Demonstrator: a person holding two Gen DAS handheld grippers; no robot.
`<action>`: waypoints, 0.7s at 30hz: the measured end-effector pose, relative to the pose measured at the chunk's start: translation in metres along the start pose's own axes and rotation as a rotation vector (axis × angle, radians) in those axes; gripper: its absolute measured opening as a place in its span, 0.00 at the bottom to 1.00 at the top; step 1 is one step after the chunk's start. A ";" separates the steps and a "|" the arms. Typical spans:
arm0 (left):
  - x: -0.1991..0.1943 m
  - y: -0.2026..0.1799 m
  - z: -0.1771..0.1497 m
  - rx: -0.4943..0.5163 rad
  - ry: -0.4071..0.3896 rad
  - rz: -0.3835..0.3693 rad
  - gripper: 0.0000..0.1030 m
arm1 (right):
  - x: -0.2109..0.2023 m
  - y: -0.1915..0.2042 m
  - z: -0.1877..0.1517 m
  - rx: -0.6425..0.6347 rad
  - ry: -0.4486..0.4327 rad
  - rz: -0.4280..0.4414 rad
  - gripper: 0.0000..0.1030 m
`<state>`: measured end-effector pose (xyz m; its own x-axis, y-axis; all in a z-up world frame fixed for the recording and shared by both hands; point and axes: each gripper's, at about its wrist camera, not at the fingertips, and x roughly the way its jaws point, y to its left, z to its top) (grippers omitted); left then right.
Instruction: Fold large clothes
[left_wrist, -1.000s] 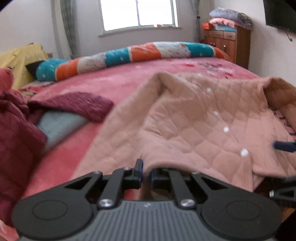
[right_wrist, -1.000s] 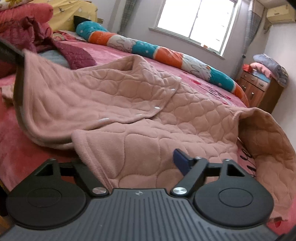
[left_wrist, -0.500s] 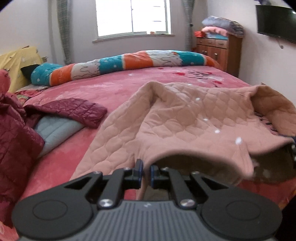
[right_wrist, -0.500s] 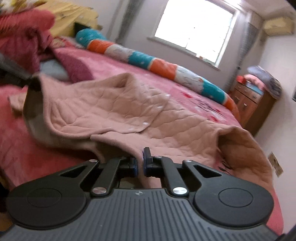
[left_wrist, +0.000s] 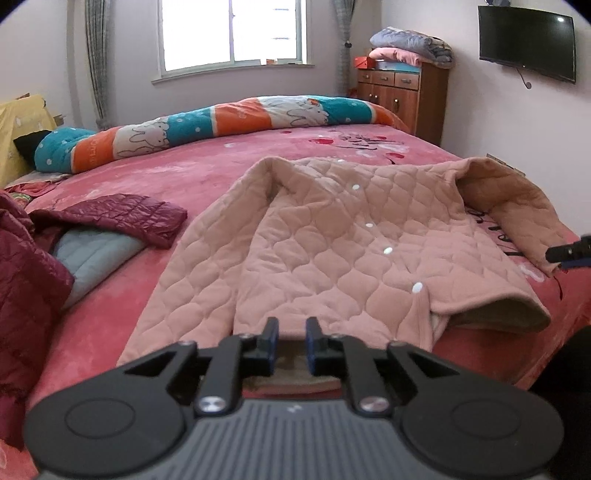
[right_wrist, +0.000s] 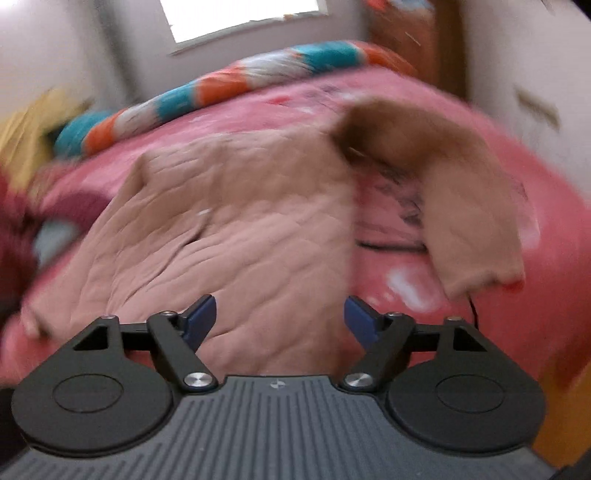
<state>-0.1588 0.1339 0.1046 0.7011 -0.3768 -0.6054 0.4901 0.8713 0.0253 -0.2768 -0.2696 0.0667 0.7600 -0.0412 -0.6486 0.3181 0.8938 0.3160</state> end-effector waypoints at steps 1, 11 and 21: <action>0.001 0.001 0.000 -0.004 -0.003 -0.001 0.21 | 0.004 -0.017 0.003 0.074 0.013 0.010 0.93; 0.014 0.001 -0.003 -0.065 0.020 -0.018 0.28 | 0.104 -0.081 -0.004 0.460 0.351 0.296 0.75; 0.016 -0.006 0.002 -0.078 -0.020 -0.026 0.45 | 0.140 -0.048 0.025 0.345 0.328 0.431 0.32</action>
<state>-0.1493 0.1221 0.0969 0.6994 -0.4050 -0.5889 0.4671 0.8827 -0.0522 -0.1711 -0.3291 -0.0220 0.6647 0.4776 -0.5744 0.2282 0.6024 0.7649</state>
